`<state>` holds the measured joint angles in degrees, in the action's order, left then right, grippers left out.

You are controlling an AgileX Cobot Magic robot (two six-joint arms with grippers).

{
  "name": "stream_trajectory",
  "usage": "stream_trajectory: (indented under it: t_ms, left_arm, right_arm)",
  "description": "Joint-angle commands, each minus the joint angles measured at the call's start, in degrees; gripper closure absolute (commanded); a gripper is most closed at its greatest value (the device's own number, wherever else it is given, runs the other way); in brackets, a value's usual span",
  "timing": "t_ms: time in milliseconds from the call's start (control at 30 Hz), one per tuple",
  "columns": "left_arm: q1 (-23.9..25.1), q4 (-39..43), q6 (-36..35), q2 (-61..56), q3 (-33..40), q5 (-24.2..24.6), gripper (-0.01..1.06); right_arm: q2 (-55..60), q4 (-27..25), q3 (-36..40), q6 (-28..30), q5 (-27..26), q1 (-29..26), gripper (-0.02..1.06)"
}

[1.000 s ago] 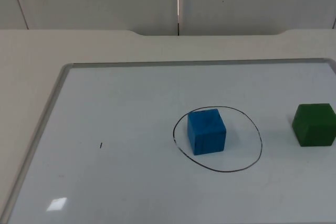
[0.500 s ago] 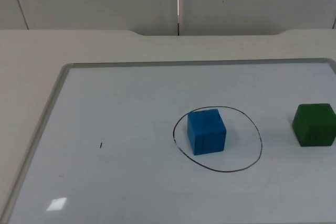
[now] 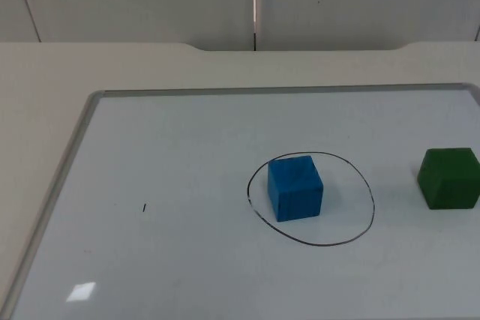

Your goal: Push the two cubes into the marked area.

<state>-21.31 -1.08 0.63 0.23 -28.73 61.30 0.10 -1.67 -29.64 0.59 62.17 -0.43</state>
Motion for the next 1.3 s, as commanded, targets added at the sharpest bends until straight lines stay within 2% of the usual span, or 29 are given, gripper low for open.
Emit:
stream_trajectory:
  t_ms: [0,467,833,900,1100,1200,1267]
  left_arm:
    - [0.1,0.3,0.2,-0.2,0.3,0.3,1.05]
    - [0.1,0.3,0.2,-0.2,0.3,0.3,1.05]
    - [0.1,0.4,0.1,-0.2,0.3,0.3,1.05]
    - [0.1,0.4,0.1,-0.2,0.3,0.3,1.05]
    - [0.1,0.4,0.1,-0.2,0.3,0.3,1.05]
    - [0.1,0.4,0.1,-0.2,0.3,0.3,1.05]
    - [0.1,0.4,0.1,-0.2,0.3,0.3,1.05]
  right_arm:
    - [-0.1,0.0,0.2,0.3,-0.4,-0.3,-0.01]
    - [-0.1,-0.1,0.2,0.2,-0.4,-0.3,-0.01]
    - [0.4,1.7,-0.8,-1.2,-0.8,-0.3,-0.01]
    - [3.3,1.3,-2.9,-1.2,-0.2,-0.3,-0.01]
    - [15.2,1.7,-8.7,-1.2,-3.3,-0.3,0.0]
    - [21.0,1.7,-9.8,-1.2,-5.2,-0.3,0.04]
    - [27.9,1.7,-10.6,-1.2,-7.8,-0.3,0.12]
